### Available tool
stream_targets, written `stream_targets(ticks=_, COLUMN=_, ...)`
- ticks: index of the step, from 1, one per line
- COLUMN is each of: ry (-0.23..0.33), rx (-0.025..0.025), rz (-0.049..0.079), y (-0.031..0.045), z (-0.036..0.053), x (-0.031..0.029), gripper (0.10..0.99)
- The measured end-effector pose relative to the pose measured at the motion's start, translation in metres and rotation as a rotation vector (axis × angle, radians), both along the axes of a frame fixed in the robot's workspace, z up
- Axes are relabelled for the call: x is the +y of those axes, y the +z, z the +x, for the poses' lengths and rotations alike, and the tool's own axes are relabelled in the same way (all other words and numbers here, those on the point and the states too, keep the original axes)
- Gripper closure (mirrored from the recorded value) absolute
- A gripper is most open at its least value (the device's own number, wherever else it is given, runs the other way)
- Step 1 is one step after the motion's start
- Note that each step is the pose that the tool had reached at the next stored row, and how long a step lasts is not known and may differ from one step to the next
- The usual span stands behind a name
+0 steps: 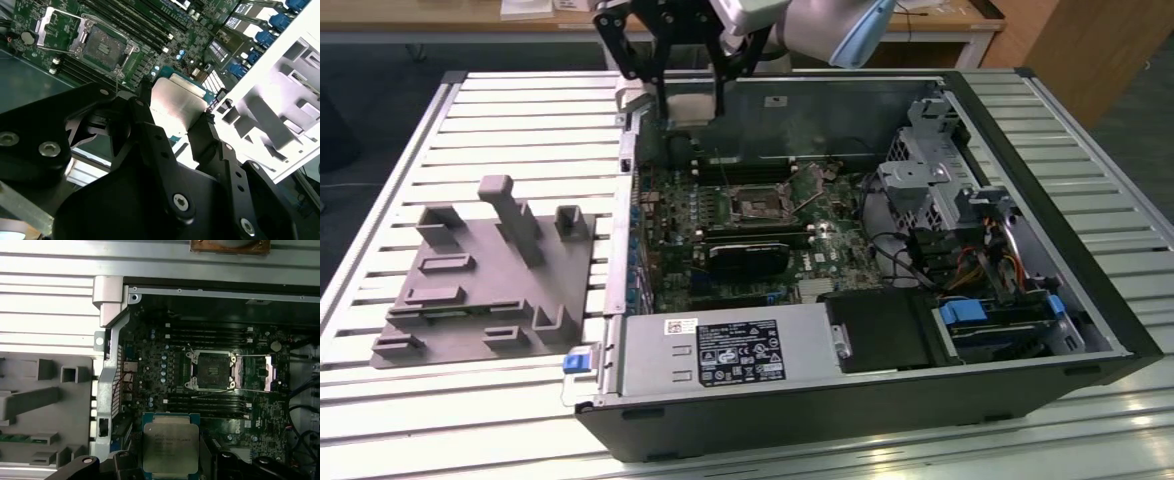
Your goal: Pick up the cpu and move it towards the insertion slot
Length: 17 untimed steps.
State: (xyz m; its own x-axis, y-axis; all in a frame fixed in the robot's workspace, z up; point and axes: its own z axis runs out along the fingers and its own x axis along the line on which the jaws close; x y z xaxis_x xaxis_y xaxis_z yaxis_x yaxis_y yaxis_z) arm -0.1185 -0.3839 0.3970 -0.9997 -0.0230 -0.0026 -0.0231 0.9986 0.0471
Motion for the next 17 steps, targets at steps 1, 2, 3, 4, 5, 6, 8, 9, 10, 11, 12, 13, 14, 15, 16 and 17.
stream_targets(ticks=1, ry=0.000, rx=0.0000, rz=0.000, y=0.0000, z=0.0007, x=0.0008, gripper=0.545)
stream_targets(ticks=2, ry=0.000, rx=0.0000, rz=0.000, y=0.0000, z=0.0014, x=0.0016, gripper=0.545)
stream_targets(ticks=3, ry=0.000, rx=-0.0001, rz=0.000, y=0.0000, z=0.0020, x=0.0024, gripper=0.545)
stream_targets(ticks=4, ry=0.000, rx=0.0000, rz=0.000, y=0.0000, z=0.0028, x=0.0034, gripper=0.545)
stream_targets(ticks=5, ry=0.000, rx=-0.0001, rz=0.000, y=0.0000, z=0.0039, x=0.0049, gripper=0.545)
stream_targets(ticks=6, ry=0.000, rx=-0.0001, rz=0.000, y=0.0000, z=0.0052, x=0.0069, gripper=0.545)
stream_targets(ticks=8, ry=0.000, rx=-0.0001, rz=0.000, y=-0.0001, z=0.0078, x=0.0103, gripper=0.545)
stream_targets(ticks=9, ry=0.000, rx=0.0000, rz=0.000, y=-0.0001, z=0.0092, x=0.0120, gripper=0.545)
stream_targets(ticks=10, ry=0.000, rx=0.0000, rz=0.000, y=-0.0002, z=0.0121, x=0.0145, gripper=0.545)
stream_targets(ticks=11, ry=0.000, rx=0.0000, rz=0.000, y=-0.0002, z=0.0136, x=0.0159, gripper=0.545)
stream_targets(ticks=12, ry=0.000, rx=-0.0001, rz=0.000, y=-0.0002, z=0.0153, x=0.0173, gripper=0.545)
stream_targets(ticks=13, ry=0.000, rx=0.0000, rz=0.000, y=-0.0002, z=0.0169, x=0.0185, gripper=0.545)
stream_targets(ticks=14, ry=0.000, rx=0.0000, rz=0.000, y=-0.0002, z=0.0187, x=0.0195, gripper=0.545)
stream_targets(ticks=15, ry=0.000, rx=0.0000, rz=0.000, y=-0.0002, z=0.0205, x=0.0205, gripper=0.545)
stream_targets(ticks=16, ry=0.000, rx=0.0000, rz=0.000, y=-0.0002, z=0.0224, x=0.0214, gripper=0.545)
stream_targets(ticks=17, ry=0.000, rx=0.0000, rz=0.000, y=-0.0002, z=0.0244, x=0.0223, gripper=0.545)
